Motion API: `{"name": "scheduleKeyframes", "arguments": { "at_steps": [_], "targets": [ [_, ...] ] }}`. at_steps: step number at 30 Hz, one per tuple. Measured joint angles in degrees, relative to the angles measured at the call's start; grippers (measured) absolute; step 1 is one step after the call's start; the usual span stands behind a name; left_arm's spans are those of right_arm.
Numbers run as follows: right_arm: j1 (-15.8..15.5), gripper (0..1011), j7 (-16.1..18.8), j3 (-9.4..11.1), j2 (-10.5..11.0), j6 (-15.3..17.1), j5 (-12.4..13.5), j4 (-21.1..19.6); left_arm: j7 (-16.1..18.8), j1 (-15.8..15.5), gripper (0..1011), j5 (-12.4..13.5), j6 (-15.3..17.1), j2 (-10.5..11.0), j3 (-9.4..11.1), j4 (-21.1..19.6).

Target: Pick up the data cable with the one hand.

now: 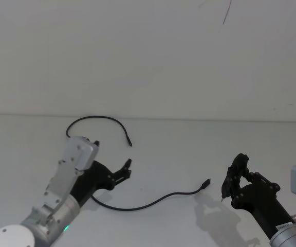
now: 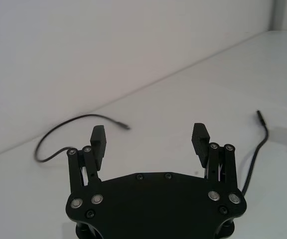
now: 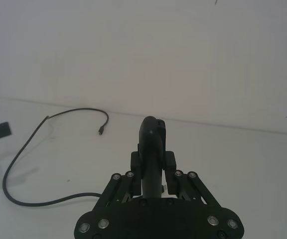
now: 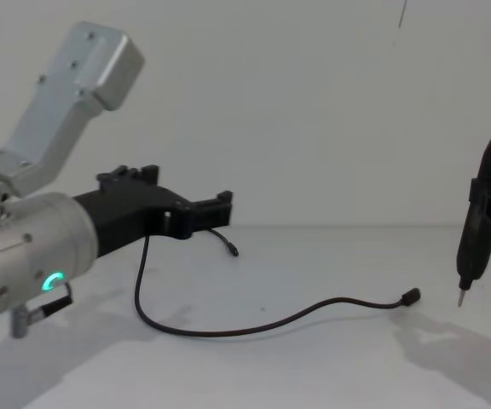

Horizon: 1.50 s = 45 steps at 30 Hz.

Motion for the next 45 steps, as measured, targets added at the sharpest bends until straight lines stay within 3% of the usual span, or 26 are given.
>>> {"name": "scheduleKeyframes", "arguments": {
  "at_steps": [8, 18, 31, 45],
  "targets": [
    [0.0, 269, 0.0, 0.0, 0.0, 0.0, 0.0, 0.0, -4.3, -4.7, 1001, -0.2, 0.9, -2.5, 2.5, 5.3],
    [0.0, 269, 0.0, 0.0, 0.0, 0.0, 0.0, 0.0, -10.4, -10.3, 1001, 0.2, 4.2, -5.1, 5.8, 11.9],
    [0.0, 269, 0.0, 0.0, 0.0, 0.0, 0.0, 0.0, -18.6, -13.8, 1001, -1.0, 8.0, -4.6, 7.3, 15.2],
    [0.0, 269, 0.0, 0.0, 0.0, 0.0, 0.0, 0.0, -25.6, -16.4, 1001, -2.6, 9.3, -3.9, 7.7, 17.8]
  ]
}}
